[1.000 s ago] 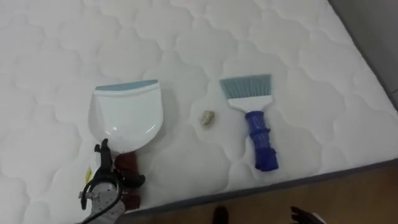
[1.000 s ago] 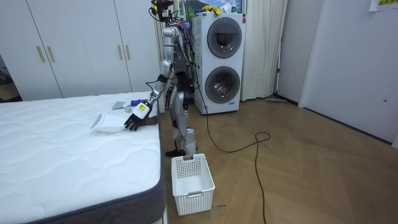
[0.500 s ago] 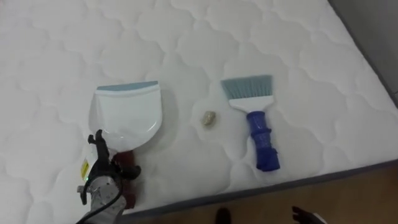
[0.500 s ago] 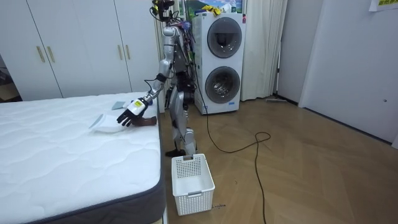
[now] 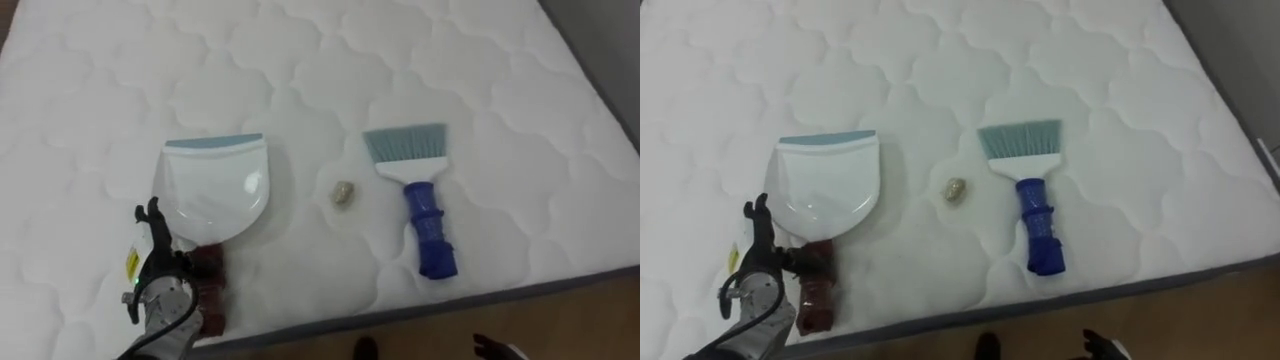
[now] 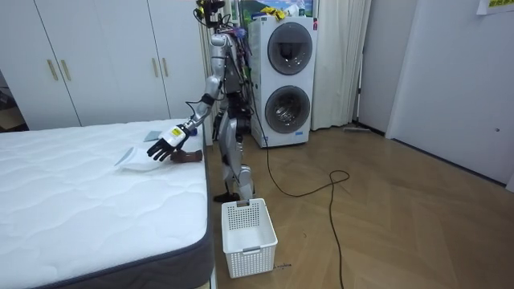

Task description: Clean bed

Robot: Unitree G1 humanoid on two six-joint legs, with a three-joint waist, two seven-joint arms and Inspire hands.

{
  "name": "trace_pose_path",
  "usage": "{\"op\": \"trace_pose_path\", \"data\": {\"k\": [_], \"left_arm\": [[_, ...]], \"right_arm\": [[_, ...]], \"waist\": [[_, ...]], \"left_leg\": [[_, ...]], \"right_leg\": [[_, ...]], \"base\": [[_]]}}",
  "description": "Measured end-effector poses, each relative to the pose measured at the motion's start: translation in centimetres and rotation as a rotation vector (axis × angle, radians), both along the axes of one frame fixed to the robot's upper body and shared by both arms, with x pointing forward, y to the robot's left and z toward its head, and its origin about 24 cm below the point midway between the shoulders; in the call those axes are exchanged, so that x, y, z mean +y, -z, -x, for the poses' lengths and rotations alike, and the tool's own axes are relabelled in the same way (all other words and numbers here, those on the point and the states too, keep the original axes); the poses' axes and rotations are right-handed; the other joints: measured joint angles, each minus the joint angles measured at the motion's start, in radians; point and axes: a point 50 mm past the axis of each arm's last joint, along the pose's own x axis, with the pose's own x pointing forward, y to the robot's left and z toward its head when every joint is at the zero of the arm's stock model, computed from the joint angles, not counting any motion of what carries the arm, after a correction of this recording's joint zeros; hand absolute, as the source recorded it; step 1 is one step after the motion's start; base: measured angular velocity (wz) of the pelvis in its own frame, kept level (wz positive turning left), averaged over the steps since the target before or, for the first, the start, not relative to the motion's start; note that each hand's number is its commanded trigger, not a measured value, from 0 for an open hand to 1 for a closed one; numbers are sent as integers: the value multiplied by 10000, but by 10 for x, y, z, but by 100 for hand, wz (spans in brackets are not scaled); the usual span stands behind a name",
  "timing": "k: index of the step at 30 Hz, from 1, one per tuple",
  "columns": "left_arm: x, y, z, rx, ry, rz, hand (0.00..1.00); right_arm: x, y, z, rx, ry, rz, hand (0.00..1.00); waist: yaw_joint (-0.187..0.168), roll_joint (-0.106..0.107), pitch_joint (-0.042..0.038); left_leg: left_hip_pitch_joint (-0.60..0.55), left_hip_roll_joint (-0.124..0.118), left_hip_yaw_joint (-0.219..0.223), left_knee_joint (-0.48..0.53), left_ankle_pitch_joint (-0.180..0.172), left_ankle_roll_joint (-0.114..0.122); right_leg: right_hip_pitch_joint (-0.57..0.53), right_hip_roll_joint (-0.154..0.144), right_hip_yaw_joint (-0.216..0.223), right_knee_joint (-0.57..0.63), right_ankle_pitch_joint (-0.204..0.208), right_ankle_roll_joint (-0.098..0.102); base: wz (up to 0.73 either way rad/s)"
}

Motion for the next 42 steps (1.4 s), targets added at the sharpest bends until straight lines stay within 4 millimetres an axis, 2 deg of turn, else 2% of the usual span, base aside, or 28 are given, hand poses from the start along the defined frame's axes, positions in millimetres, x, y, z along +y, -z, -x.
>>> {"op": "trace_pose_path", "data": {"k": [7, 9, 12, 18, 28, 30, 32, 34, 40, 41, 42], "left_arm": [[2, 0, 2, -111, -249, 9, 0], [3, 2, 5, -52, -472, 256, 0], [4, 5, 9, 84, -706, 618, 0], [-6, 14, 15, 584, -383, 1213, 0], [-9, 20, 20, 1014, -305, 1411, 0], [-10, 21, 21, 1042, -326, 1451, 0], [-9, 24, 25, 1195, -570, 1723, 0], [-10, 27, 30, 1414, -627, 1743, 0], [-15, 31, 34, 1667, -787, 1967, 0], [-15, 32, 34, 1710, -794, 1963, 25], [-16, 32, 34, 1736, -799, 1959, 75]], "right_arm": [[2, 1, 1, 38, -43, -213, 0], [3, 1, 0, 45, -95, -223, 0], [4, 0, -3, 133, -195, -180, 0], [4, 0, -4, 168, -334, -134, 0], [9, 1, -5, 144, -351, -237, 0], [12, 2, -4, 139, -300, -283, 0], [16, 3, -2, 170, -242, -309, 0], [17, 4, 0, 204, -215, -308, 0], [18, 4, 0, 195, -134, -273, 0], [18, 4, 0, 206, -127, -274, 0], [18, 5, 0, 227, -110, -277, 0]], "waist": [[25, -85, 55], [28, -166, 106], [79, -212, 134], [274, -234, 123], [261, -331, 115], [278, -401, 98], [280, -511, 28], [285, -557, -2], [304, -563, -8], [306, -559, -9], [304, -557, -10]], "left_leg": [[32, 5, 13, 6, 10, 17], [36, 11, 33, 1, 10, 18], [47, 21, 119, -34, 3, 29], [234, 25, 262, -184, 27, 67], [359, 24, 366, -190, 38, 77], [358, 21, 382, -196, 41, 78], [358, 20, 383, -211, 41, 78], [365, 20, 383, -179, 41, 78], [353, 36, 380, -220, 36, 73], [354, 43, 379, -229, 35, 72], [354, 46, 378, -230, 35, 71]], "right_leg": [[14, 12, 32, 14, -51, 19], [12, 13, 42, 12, -82, 39], [2, 18, 70, 4, -97, 61], [37, 40, 163, 6, -109, 80], [114, 45, 254, 20, -118, 86], [116, 53, 275, 14, -120, 84], [123, 54, 273, 14, -119, 83], [139, 51, 255, 10, -114, 77], [139, 53, 193, 14, -107, 72], [139, 56, 193, 18, -103, 66], [138, 54, 189, 23, -99, 61]], "base": [[0], [0], [-2], [-6], [-2], [0], [0], [0], [0], [0], [0]]}}
